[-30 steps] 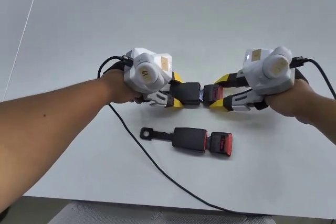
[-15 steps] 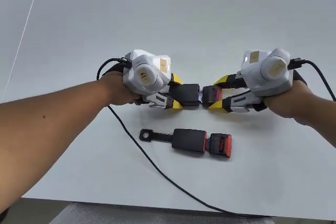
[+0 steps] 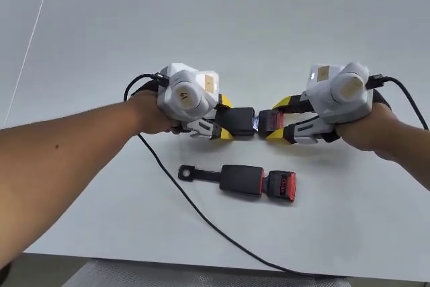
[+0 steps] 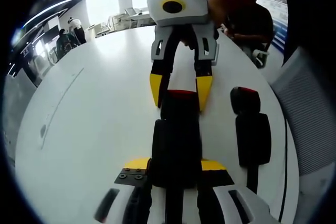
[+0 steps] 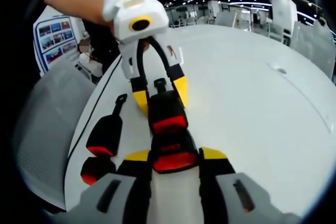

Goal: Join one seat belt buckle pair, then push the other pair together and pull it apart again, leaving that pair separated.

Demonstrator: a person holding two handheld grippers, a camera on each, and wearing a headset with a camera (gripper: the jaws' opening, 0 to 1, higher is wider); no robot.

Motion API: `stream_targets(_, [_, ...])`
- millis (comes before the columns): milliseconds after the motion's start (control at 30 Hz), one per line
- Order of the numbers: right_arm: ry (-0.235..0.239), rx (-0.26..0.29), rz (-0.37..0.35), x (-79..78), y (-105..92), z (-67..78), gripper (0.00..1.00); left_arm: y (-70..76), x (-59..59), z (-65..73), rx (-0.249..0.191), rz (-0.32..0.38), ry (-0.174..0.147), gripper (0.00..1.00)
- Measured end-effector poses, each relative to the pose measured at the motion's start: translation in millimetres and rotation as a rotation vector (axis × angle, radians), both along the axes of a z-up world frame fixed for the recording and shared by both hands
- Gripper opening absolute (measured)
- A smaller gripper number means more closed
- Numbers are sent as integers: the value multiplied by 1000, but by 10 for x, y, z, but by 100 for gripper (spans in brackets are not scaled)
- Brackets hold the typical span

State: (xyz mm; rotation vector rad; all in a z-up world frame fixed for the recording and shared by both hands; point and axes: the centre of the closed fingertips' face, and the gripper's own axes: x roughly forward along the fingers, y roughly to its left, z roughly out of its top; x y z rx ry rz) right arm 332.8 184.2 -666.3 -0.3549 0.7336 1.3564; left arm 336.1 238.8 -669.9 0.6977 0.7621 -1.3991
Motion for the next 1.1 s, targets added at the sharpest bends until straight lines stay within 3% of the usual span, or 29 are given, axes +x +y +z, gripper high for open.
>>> stream_targets(500, [-8,-31,5,5,-15,-5,34,0,3,-4,19,-21,-2,34])
stream_targets(1100, [-19,-31,35,-7,-282,0,34,-11,3,3,7,-10,2,34])
